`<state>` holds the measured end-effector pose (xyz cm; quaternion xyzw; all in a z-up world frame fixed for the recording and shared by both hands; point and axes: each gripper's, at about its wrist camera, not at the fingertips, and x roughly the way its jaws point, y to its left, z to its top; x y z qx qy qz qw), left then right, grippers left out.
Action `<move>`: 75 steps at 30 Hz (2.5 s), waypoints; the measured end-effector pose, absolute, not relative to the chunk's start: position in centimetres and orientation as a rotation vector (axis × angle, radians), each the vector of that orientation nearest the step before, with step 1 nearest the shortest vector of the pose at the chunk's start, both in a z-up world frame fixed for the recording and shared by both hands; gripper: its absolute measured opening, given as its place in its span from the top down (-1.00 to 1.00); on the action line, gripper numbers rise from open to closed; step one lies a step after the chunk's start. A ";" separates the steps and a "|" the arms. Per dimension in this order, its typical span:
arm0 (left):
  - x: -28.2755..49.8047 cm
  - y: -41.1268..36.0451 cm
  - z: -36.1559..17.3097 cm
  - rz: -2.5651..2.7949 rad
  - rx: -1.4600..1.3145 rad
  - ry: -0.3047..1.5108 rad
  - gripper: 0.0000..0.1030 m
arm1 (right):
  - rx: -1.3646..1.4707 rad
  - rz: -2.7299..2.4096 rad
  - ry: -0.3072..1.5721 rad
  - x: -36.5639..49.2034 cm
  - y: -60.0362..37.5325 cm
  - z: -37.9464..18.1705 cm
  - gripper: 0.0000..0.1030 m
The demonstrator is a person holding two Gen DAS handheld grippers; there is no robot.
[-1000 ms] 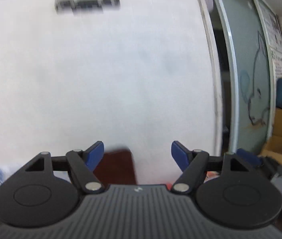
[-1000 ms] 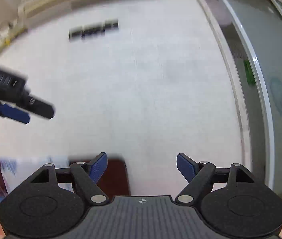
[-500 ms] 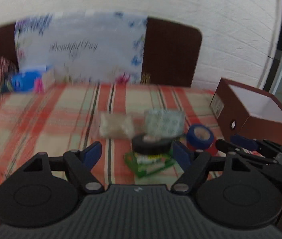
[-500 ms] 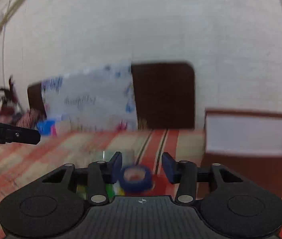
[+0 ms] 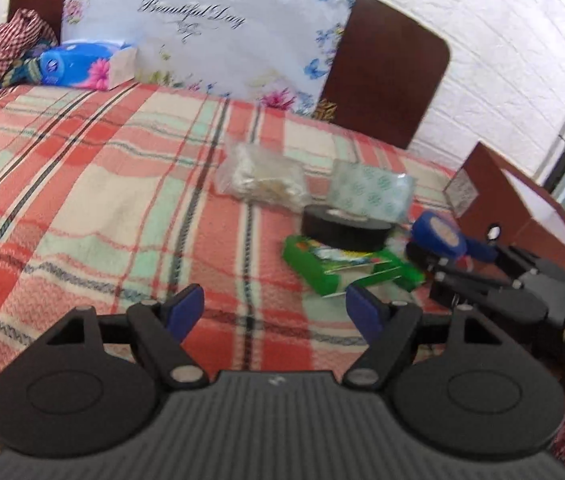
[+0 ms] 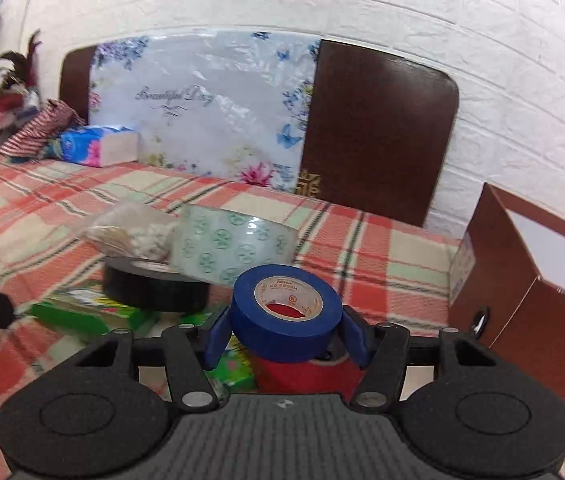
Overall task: Organize objects
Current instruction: 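Grasp the blue tape roll by its rim with the left gripper, then lower the blue tape roll into the brown box and release it, then grasp the red tape roll by its rim with the left gripper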
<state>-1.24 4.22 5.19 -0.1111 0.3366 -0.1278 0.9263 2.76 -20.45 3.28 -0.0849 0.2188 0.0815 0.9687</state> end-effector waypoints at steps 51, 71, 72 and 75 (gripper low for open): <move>8.2 -37.1 12.0 -0.754 0.124 0.745 0.52 | 0.053 -0.151 0.232 0.5 -45.0 5.1 -0.23; -1.7 -11.4 3.7 -0.460 0.004 0.894 0.31 | 0.091 0.061 0.398 -5.6 -33.5 1.5 -0.24; -2.0 -9.7 3.1 -0.449 -0.028 0.880 0.34 | 0.079 0.087 0.423 -5.4 -32.5 1.3 -0.24; -3.1 -6.0 3.1 -0.380 -0.055 0.822 0.31 | 0.049 0.175 0.487 -5.0 -29.6 0.5 -0.20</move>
